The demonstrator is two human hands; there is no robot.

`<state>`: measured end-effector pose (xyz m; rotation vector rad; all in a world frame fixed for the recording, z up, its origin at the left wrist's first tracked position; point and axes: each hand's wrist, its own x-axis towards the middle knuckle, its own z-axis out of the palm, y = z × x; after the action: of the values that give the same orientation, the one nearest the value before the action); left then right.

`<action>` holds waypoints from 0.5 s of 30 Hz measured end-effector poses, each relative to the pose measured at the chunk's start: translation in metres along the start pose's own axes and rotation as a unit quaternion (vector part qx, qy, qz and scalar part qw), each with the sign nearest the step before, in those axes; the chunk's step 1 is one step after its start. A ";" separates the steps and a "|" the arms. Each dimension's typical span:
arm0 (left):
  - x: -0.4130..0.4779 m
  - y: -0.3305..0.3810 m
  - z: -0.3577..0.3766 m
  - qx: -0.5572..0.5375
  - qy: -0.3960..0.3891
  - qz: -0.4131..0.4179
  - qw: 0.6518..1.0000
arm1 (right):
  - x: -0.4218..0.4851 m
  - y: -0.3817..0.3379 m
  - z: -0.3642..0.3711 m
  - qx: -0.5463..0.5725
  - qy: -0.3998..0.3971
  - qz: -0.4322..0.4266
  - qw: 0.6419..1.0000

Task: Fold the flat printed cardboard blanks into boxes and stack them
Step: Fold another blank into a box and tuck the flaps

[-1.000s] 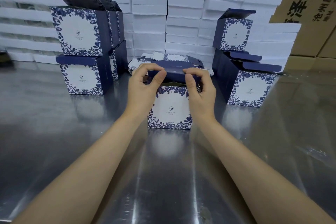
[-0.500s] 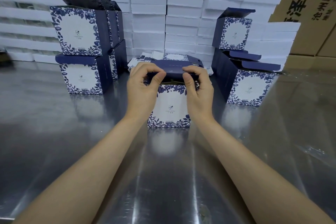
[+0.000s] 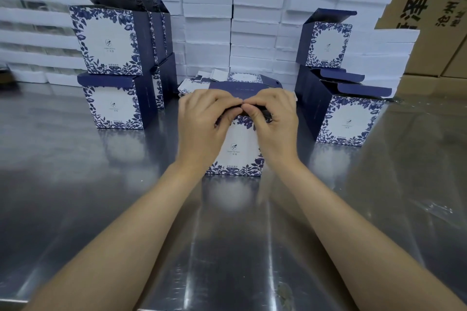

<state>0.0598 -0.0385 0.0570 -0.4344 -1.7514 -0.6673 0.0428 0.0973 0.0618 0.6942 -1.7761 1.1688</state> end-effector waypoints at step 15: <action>0.003 -0.006 -0.007 -0.074 0.002 -0.055 0.996 | -0.007 0.005 0.004 0.092 -0.001 0.030 0.995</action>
<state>0.0604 -0.0472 0.0603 -0.4393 -1.7386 -0.8798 0.0408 0.0954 0.0532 0.7540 -1.7150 1.3847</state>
